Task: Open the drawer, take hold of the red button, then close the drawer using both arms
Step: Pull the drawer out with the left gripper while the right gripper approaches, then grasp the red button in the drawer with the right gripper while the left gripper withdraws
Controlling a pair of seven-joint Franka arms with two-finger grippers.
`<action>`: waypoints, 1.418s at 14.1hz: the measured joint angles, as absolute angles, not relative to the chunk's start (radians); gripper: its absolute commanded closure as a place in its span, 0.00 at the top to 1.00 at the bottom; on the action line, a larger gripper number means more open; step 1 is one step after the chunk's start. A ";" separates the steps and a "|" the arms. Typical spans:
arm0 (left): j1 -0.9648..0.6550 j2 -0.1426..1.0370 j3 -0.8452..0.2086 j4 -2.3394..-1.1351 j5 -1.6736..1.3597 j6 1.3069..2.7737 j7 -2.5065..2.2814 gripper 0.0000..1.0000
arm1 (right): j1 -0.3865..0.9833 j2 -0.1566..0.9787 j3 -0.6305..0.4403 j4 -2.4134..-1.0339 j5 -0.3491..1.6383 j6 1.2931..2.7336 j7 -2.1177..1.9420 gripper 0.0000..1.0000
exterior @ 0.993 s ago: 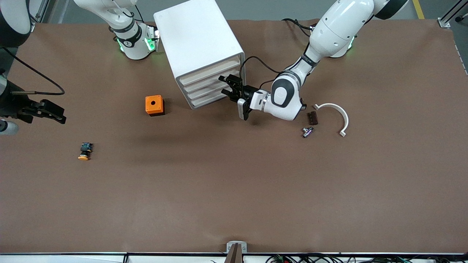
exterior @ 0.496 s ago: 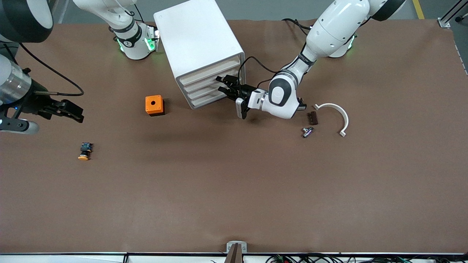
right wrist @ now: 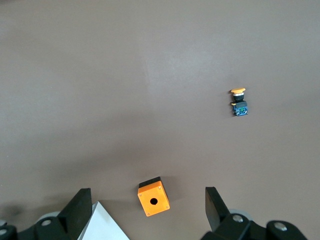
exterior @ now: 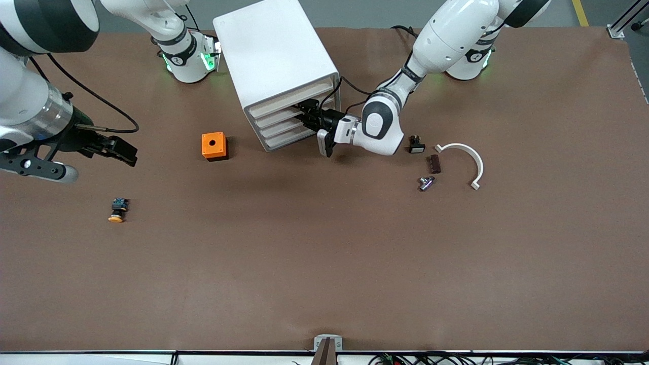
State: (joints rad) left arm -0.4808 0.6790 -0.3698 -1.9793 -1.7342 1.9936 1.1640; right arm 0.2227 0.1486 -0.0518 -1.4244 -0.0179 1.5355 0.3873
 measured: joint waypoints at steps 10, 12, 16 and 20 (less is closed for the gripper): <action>-0.473 0.679 -0.360 -1.978 -1.734 1.993 1.127 0.00 | 0.344 0.148 -0.051 -1.424 -0.017 1.533 0.671 1.00; -0.468 0.679 -0.354 -1.973 -1.734 1.993 1.105 0.00 | 0.393 0.148 -0.050 -1.424 -0.017 1.533 0.763 1.00; -0.456 0.679 -0.316 -1.948 -1.730 1.989 1.070 0.00 | 0.471 0.151 -0.049 -1.426 0.023 1.532 0.922 1.00; -0.451 0.679 -0.259 -1.898 -1.686 1.986 0.995 0.00 | 0.539 0.174 -0.049 -1.436 0.062 1.534 1.086 1.00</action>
